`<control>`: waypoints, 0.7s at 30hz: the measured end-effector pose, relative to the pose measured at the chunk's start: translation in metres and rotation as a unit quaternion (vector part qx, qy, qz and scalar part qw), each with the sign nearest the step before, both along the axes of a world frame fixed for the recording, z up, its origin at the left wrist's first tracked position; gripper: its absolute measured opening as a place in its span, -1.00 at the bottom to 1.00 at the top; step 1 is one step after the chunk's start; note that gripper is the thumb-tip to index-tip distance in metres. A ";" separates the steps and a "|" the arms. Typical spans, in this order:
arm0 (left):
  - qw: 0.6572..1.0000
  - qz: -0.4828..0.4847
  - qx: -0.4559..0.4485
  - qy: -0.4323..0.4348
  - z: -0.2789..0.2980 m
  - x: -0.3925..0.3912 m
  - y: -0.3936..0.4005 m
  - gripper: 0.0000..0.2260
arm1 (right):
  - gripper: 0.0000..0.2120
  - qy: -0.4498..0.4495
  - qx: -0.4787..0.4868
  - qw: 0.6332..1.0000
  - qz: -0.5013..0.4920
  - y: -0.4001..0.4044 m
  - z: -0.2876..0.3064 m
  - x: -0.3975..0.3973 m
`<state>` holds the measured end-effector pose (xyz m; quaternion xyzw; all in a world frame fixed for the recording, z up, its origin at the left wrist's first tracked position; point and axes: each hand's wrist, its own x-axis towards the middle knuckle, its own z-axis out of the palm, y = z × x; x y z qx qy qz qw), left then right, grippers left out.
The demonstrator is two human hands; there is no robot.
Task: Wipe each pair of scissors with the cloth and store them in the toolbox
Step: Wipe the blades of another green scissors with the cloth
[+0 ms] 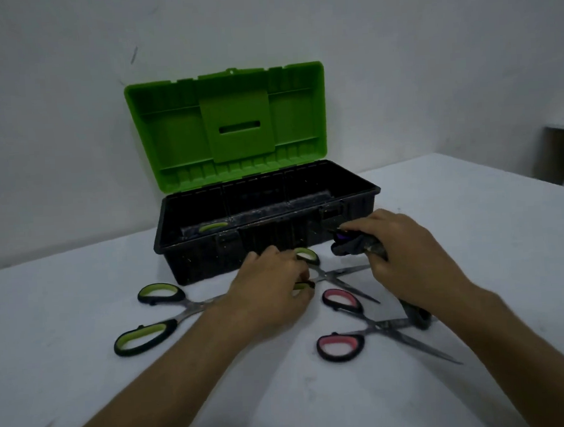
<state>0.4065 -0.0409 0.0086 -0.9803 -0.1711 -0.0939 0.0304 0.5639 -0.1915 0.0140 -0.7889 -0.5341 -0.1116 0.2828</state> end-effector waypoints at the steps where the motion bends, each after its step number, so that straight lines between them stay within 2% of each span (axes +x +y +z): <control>1: 1.000 0.002 -0.015 0.011 0.000 0.002 0.000 -0.74 | -0.44 0.001 0.003 1.000 0.003 -0.001 -0.003 0.002; 6: 0.997 0.008 -0.063 0.032 -0.004 0.003 -0.002 -0.75 | -0.44 -0.001 0.042 0.999 0.014 -0.002 -0.005 0.010; 14: 0.969 0.051 -0.234 -0.066 0.017 -0.018 -0.015 -0.92 | -0.44 -0.017 0.154 0.988 0.028 -0.010 0.018 -0.001; 16: 0.935 0.076 -0.332 -0.102 0.027 -0.036 -0.019 -0.98 | -0.43 -0.015 0.171 0.985 0.035 -0.011 0.026 -0.012; 18: 0.876 0.098 -0.450 -0.144 0.032 -0.061 -0.026 -0.96 | -0.43 -0.002 0.187 0.981 0.047 -0.009 0.034 -0.028; 21: 0.803 0.097 -0.549 -0.211 0.031 -0.108 -0.035 -0.88 | -0.44 0.018 0.200 0.975 0.093 -0.003 0.041 -0.060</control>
